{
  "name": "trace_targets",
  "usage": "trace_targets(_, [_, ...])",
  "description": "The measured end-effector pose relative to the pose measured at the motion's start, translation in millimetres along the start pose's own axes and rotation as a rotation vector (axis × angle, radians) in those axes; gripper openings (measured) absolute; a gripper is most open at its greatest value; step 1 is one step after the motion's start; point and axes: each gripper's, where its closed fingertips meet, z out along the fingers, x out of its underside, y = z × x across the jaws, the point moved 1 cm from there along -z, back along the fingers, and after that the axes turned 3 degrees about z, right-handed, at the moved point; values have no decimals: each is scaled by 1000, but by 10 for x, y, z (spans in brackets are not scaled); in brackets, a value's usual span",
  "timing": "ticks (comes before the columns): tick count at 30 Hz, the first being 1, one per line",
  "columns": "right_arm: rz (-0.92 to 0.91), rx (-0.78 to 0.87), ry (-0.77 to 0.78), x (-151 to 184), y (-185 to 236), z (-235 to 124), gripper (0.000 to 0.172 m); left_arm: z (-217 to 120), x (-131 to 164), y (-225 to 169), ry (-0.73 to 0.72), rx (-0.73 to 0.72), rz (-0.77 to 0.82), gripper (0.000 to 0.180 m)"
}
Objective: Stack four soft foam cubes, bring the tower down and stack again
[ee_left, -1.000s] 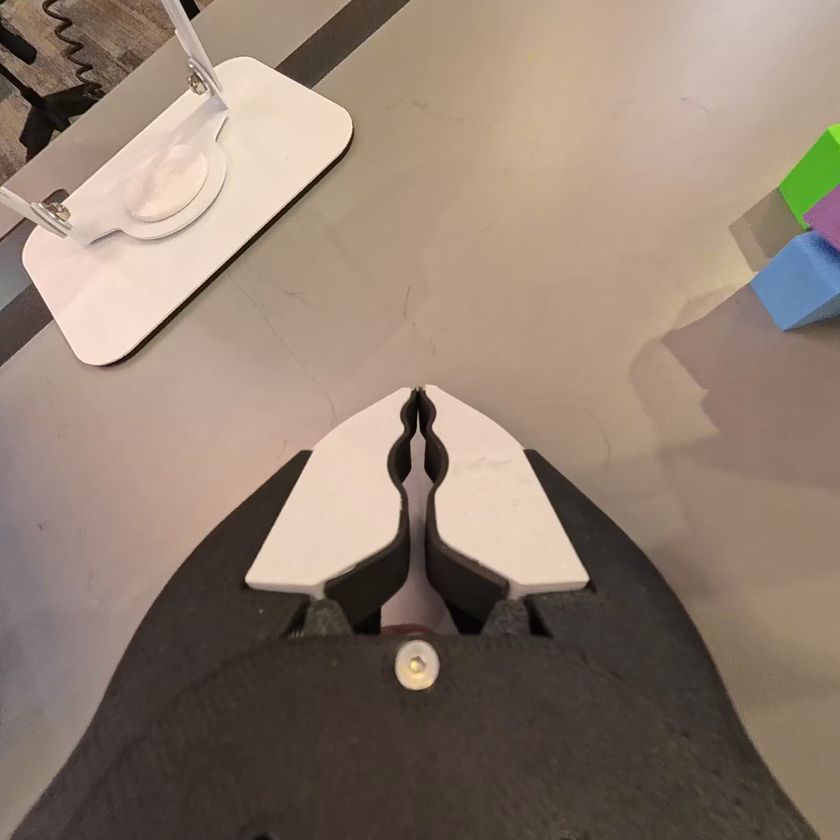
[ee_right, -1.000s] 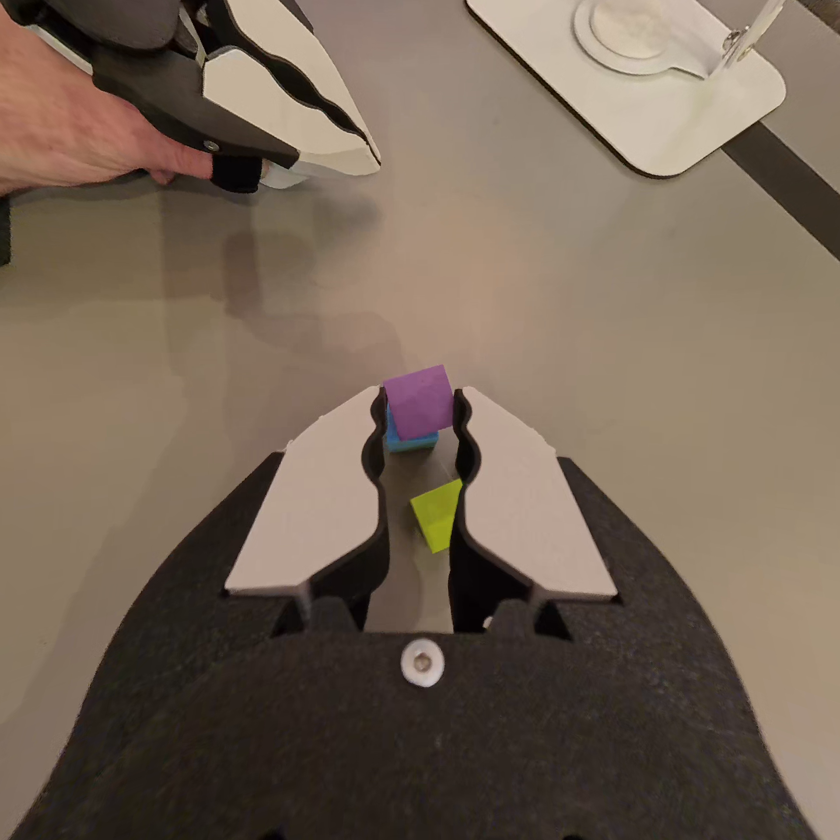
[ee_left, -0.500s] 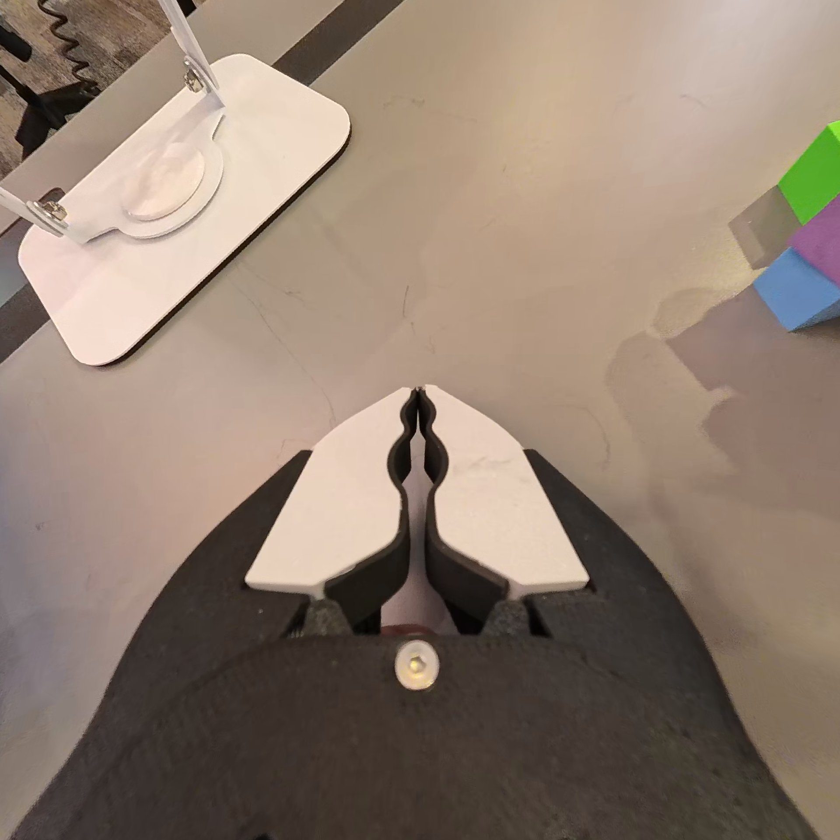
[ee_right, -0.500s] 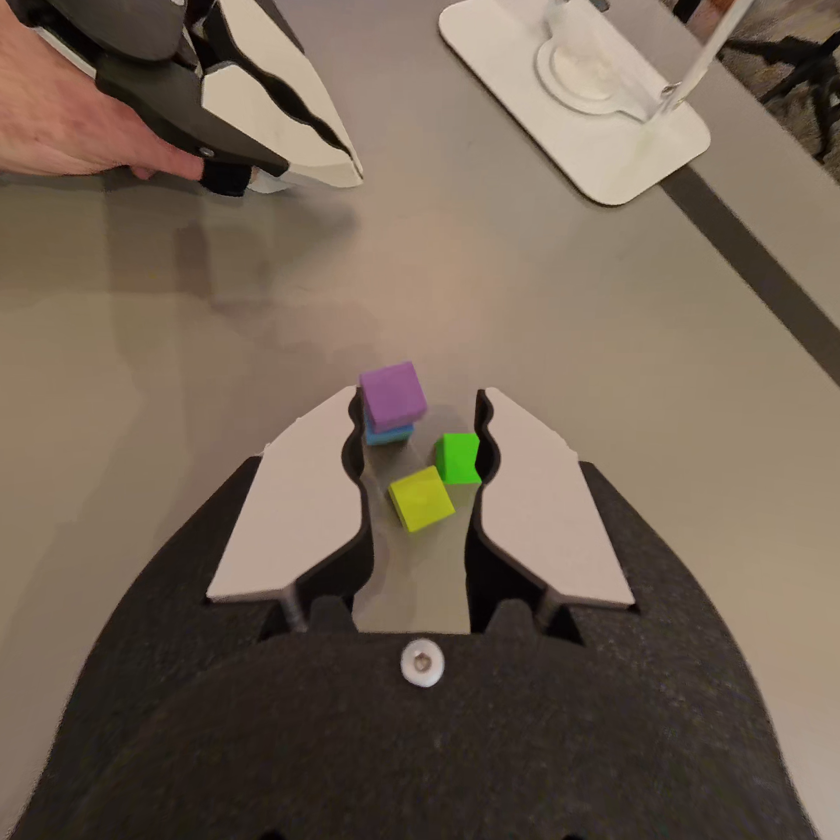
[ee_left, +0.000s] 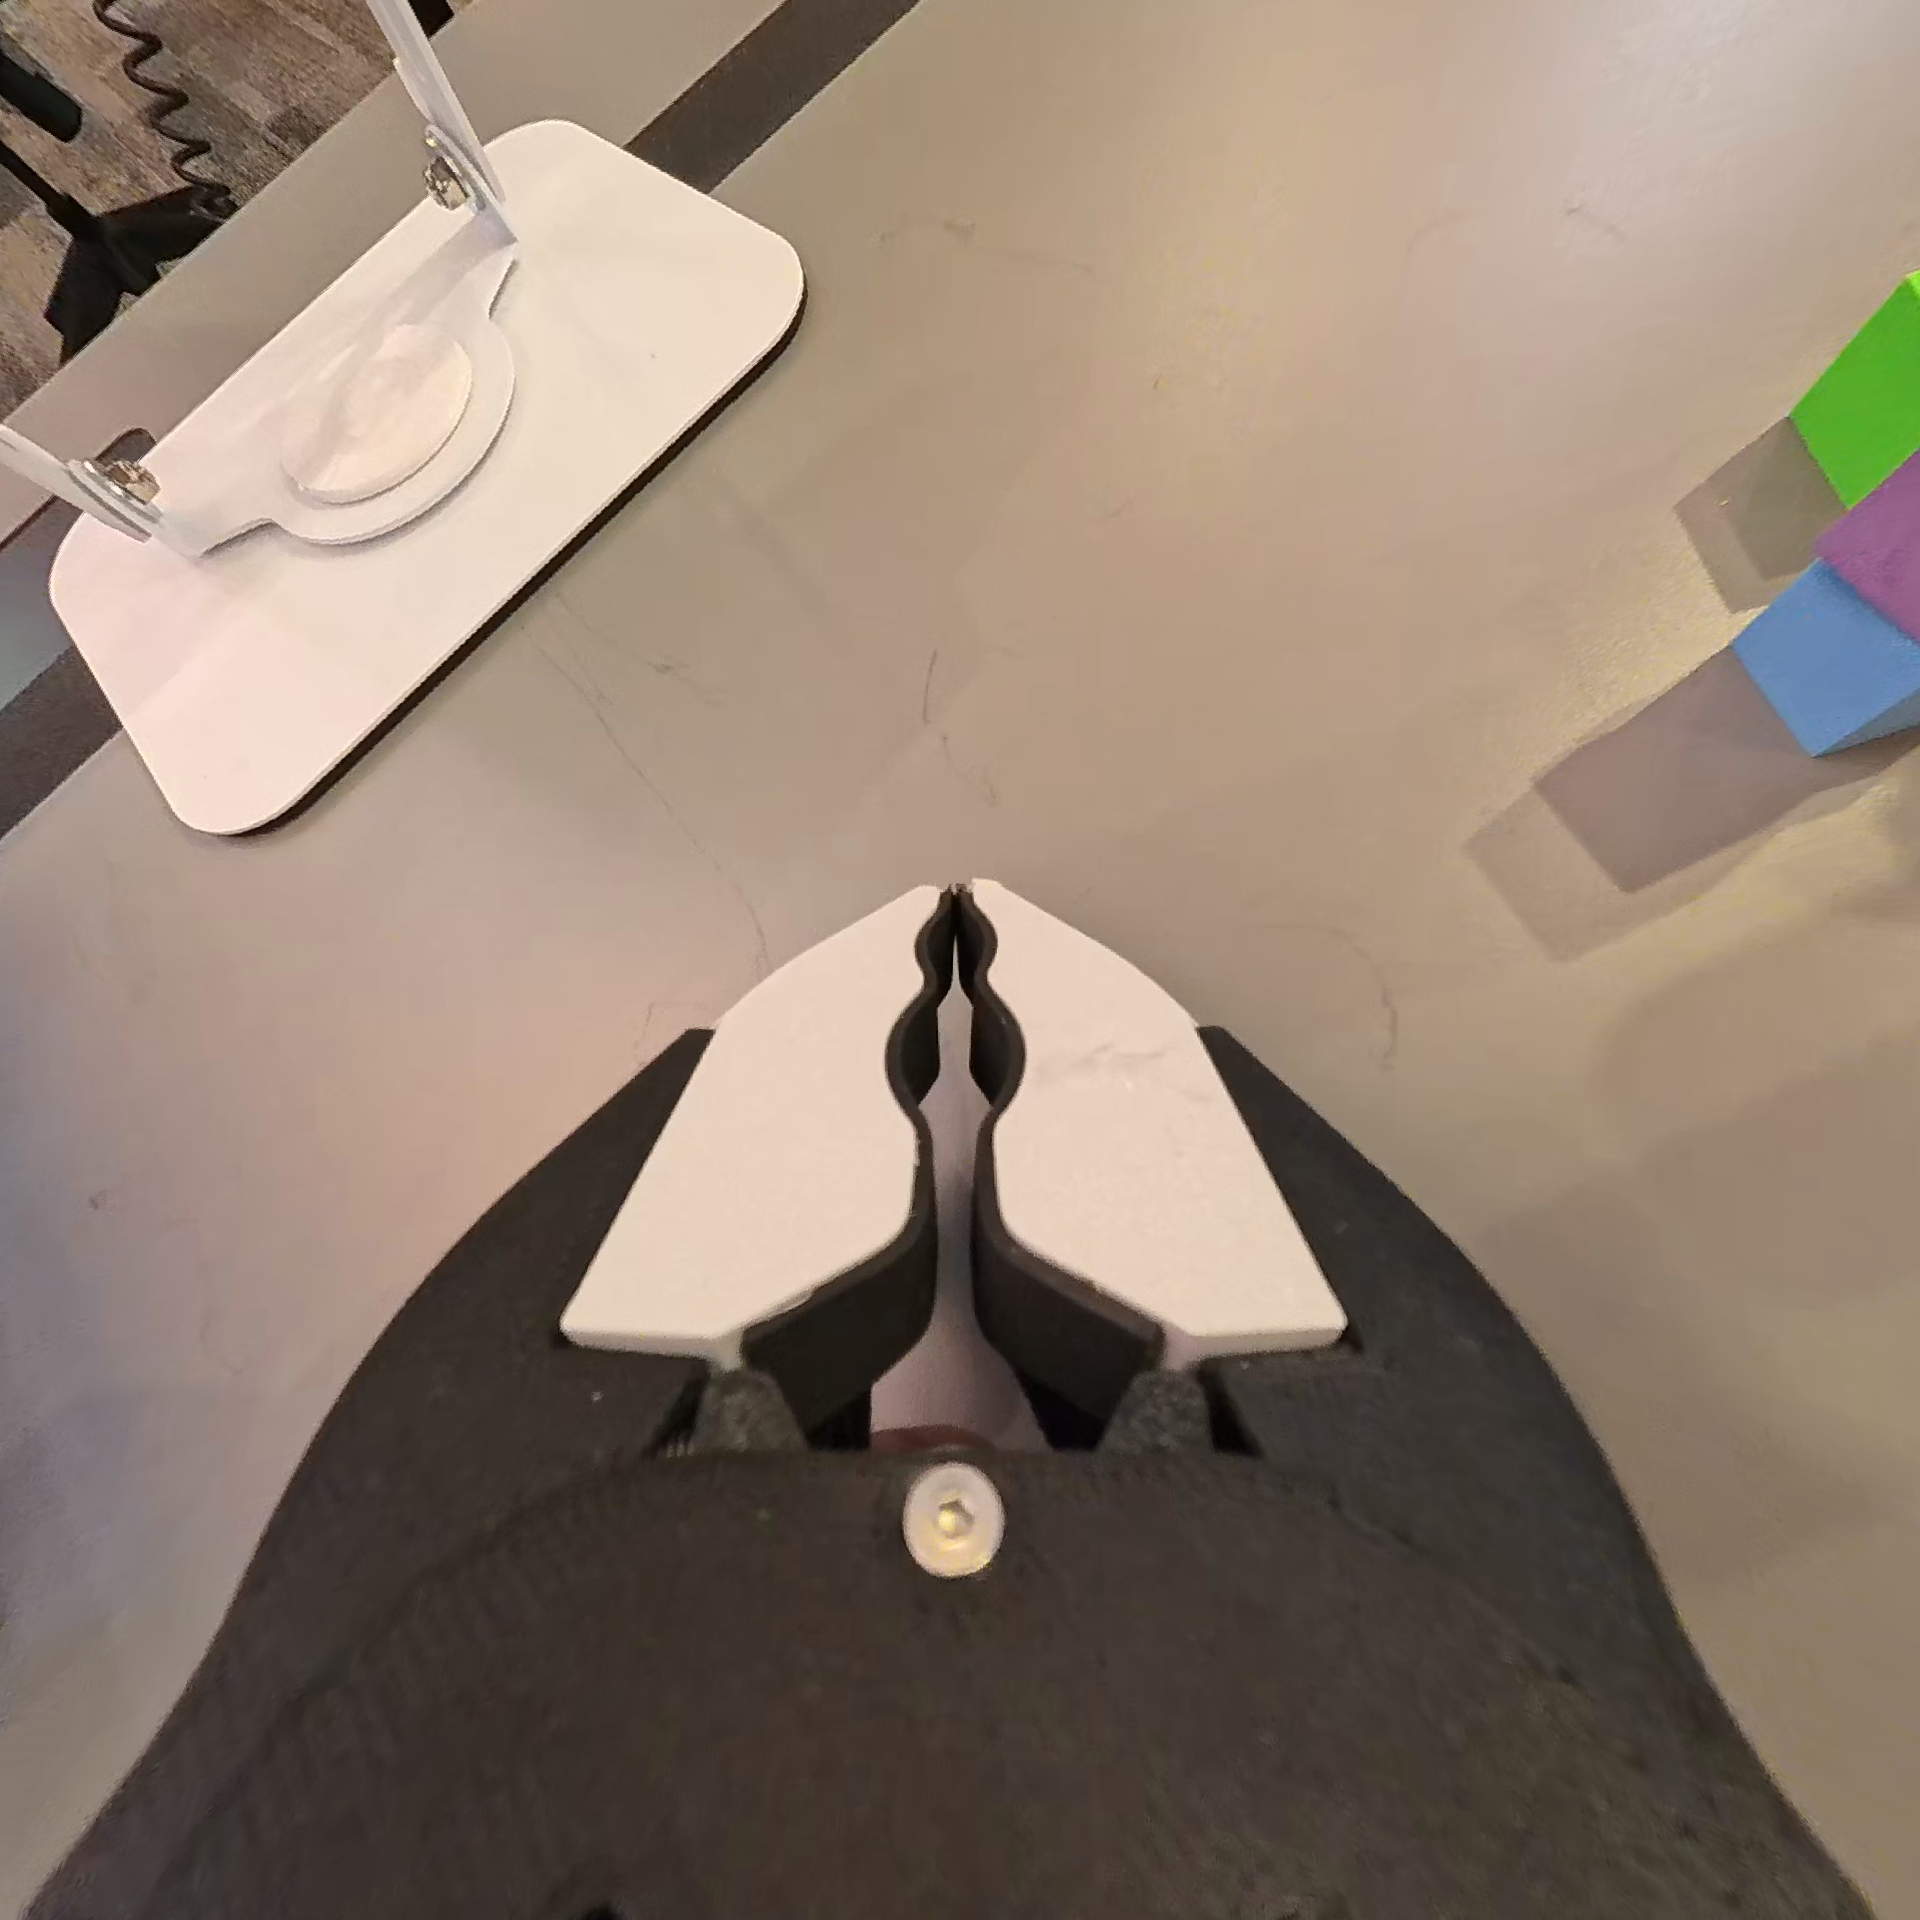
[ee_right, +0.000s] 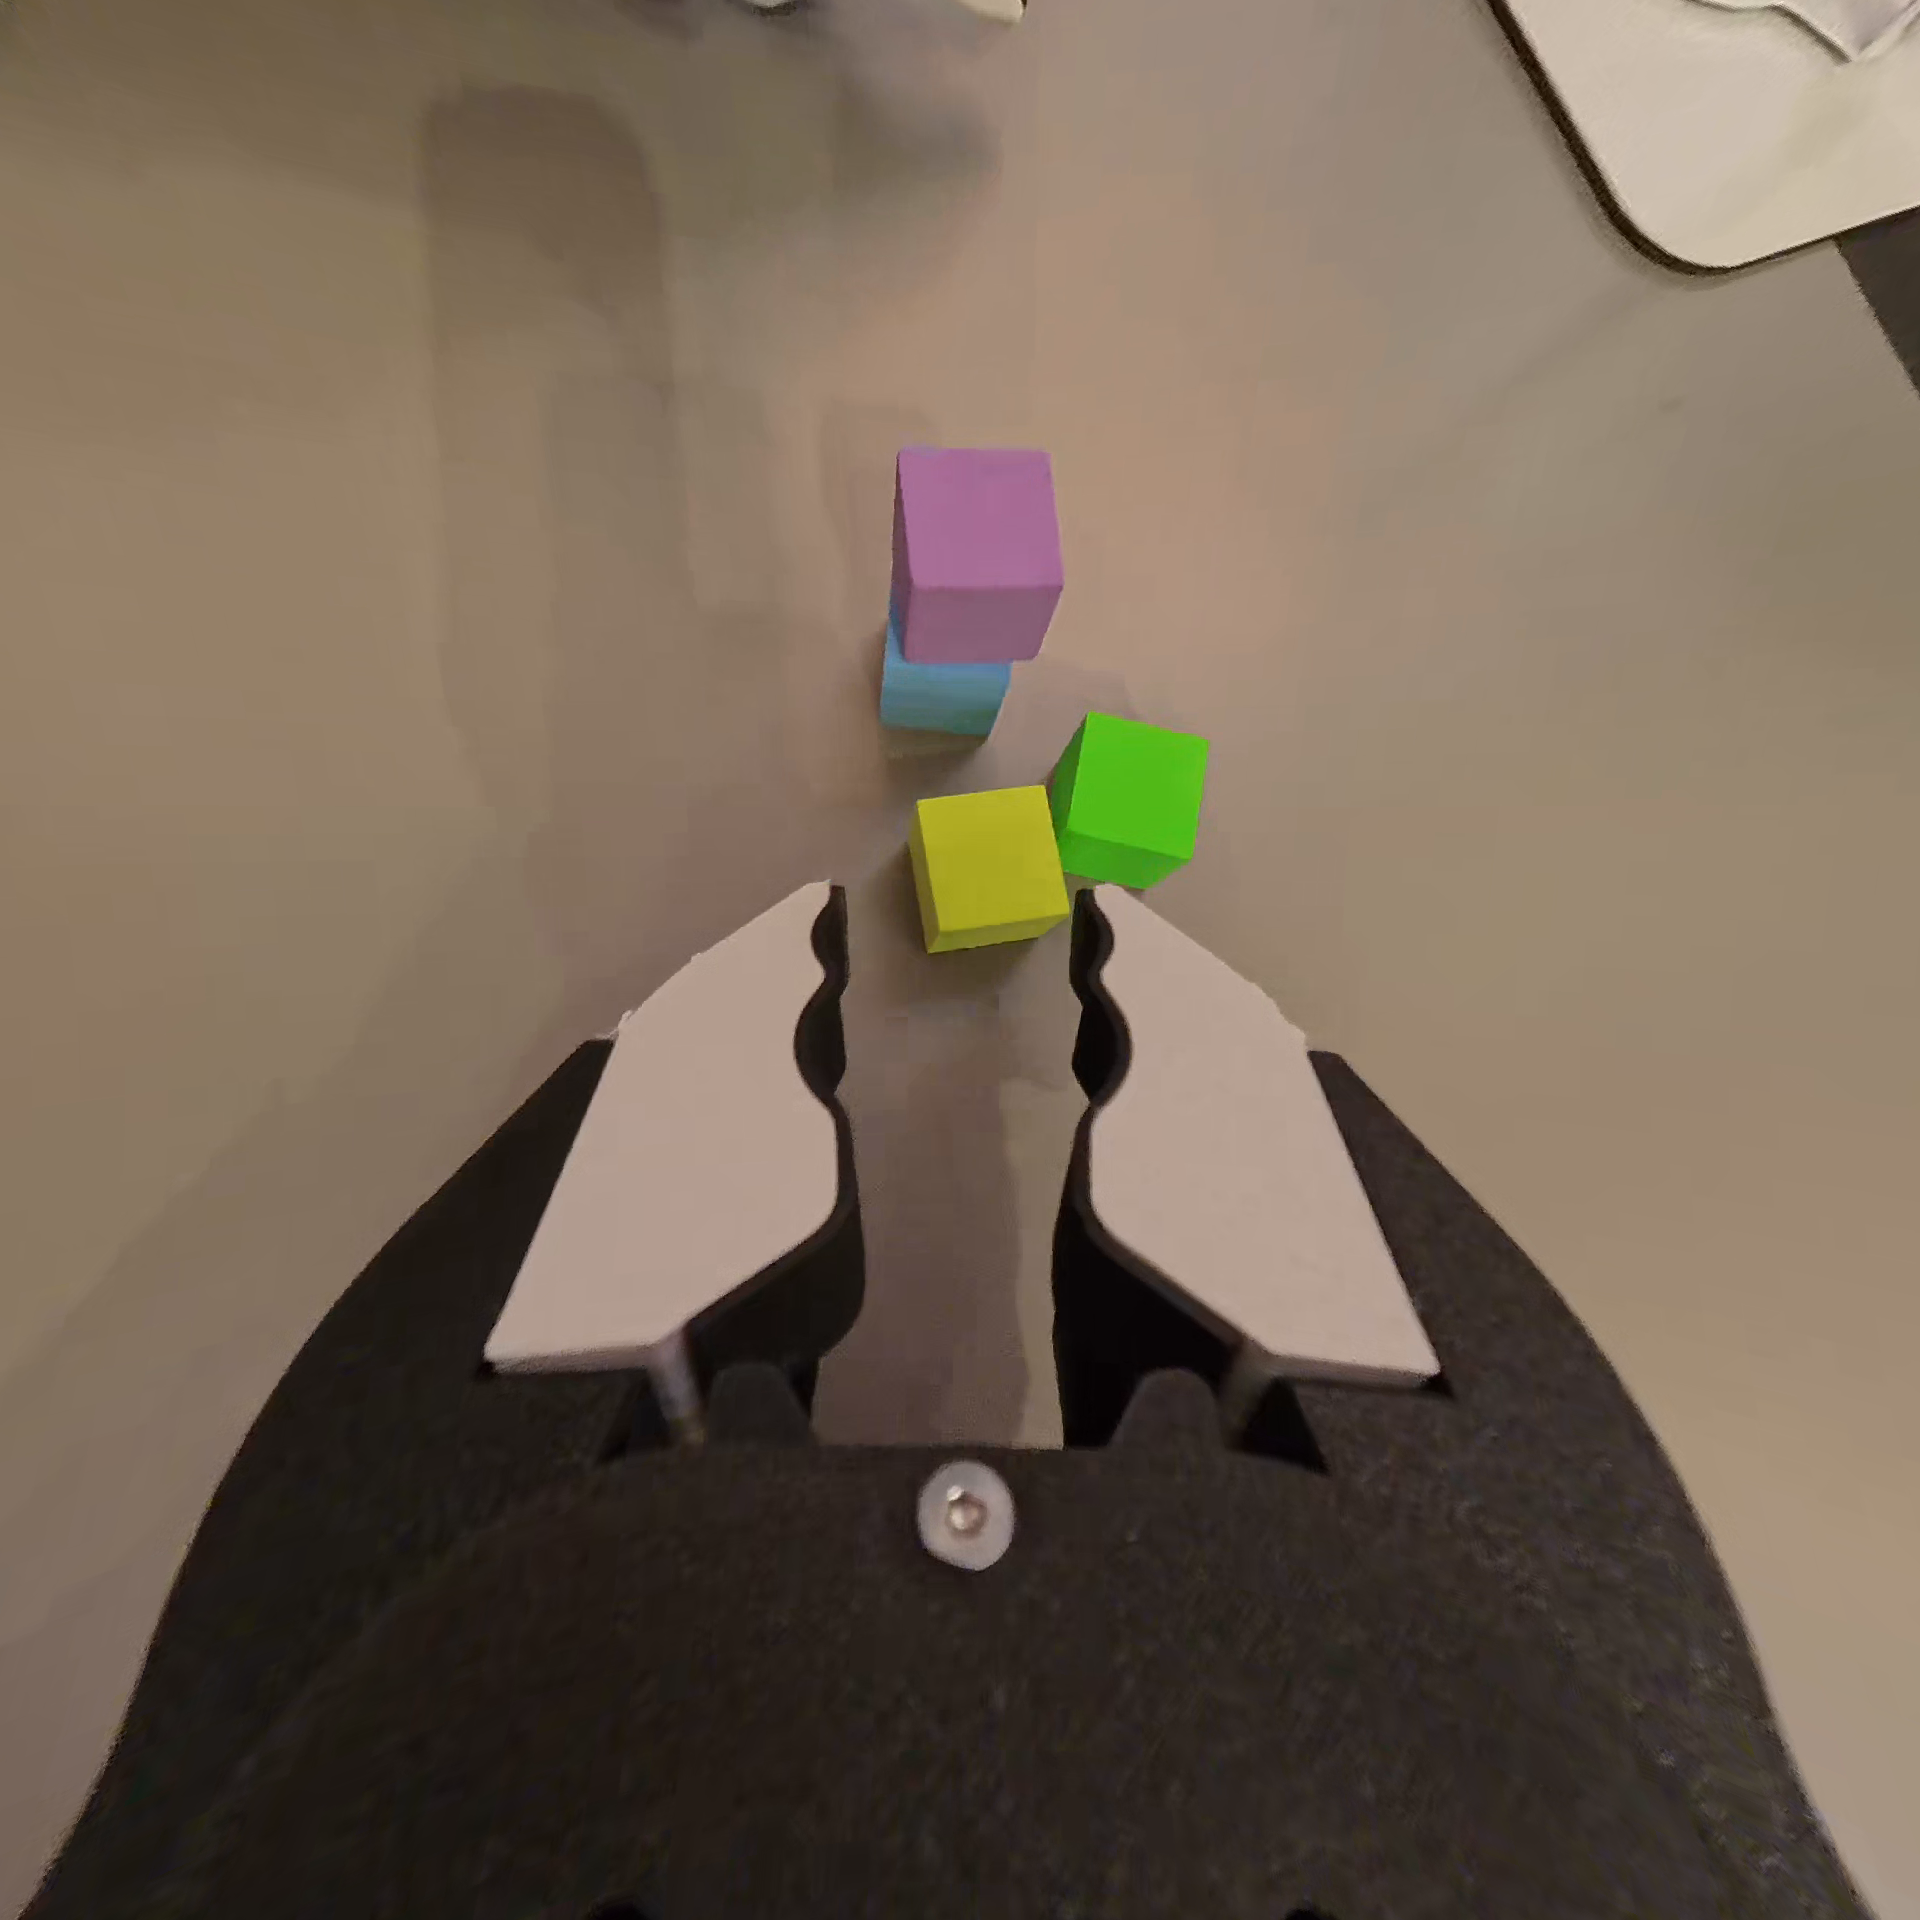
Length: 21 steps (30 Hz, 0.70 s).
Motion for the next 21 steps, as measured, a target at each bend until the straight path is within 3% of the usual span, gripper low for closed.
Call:
trace_targets(11, [36,28,4,-32,-83,112,27,0,0,-7,0,4,4,0])
trace_targets(15, [78,22,-114,-374,-79,-133,27,5,4,-13,5,4,8,0])
trace_targets(21, [45,44,-97,-703,-74,-85,27,0,0,-9,0,3,5,0])
